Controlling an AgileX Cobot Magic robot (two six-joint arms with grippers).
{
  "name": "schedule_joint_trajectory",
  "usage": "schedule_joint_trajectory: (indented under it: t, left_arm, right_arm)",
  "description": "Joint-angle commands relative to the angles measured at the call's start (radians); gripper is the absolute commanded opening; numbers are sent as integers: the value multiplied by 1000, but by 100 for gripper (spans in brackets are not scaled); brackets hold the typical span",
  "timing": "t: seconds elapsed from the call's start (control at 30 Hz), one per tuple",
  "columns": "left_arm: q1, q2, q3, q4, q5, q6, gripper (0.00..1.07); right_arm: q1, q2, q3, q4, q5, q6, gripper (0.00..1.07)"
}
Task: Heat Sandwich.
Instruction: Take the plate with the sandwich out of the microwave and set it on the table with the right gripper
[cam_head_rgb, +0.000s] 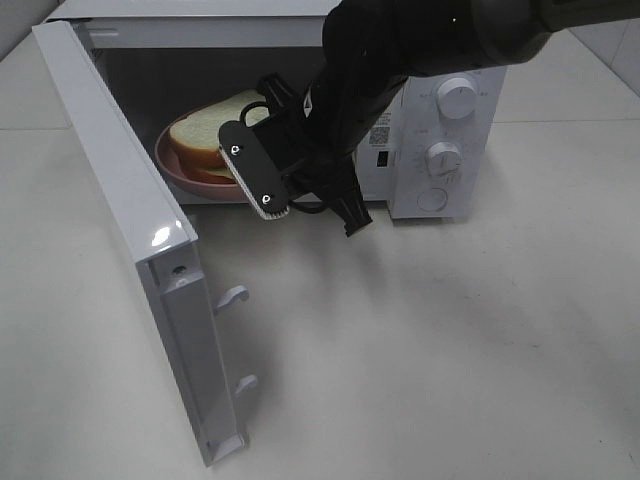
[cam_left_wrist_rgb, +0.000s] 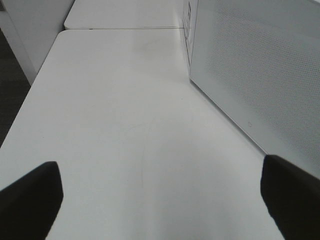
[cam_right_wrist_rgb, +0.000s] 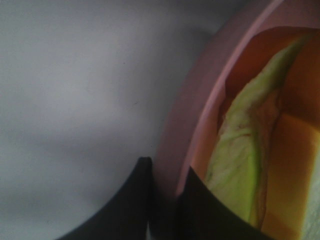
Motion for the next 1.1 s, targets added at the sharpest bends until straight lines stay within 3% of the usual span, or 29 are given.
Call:
schedule_joint_trajectory:
  t: [0.03, 1.1]
  left_arm:
    - [3, -25, 3, 3, -2, -1, 101]
    - [3, -25, 3, 3, -2, -1, 101]
  right_arm:
    - [12, -43, 33, -5, -45, -22, 0]
    - [15, -355, 456, -11, -203, -20, 0]
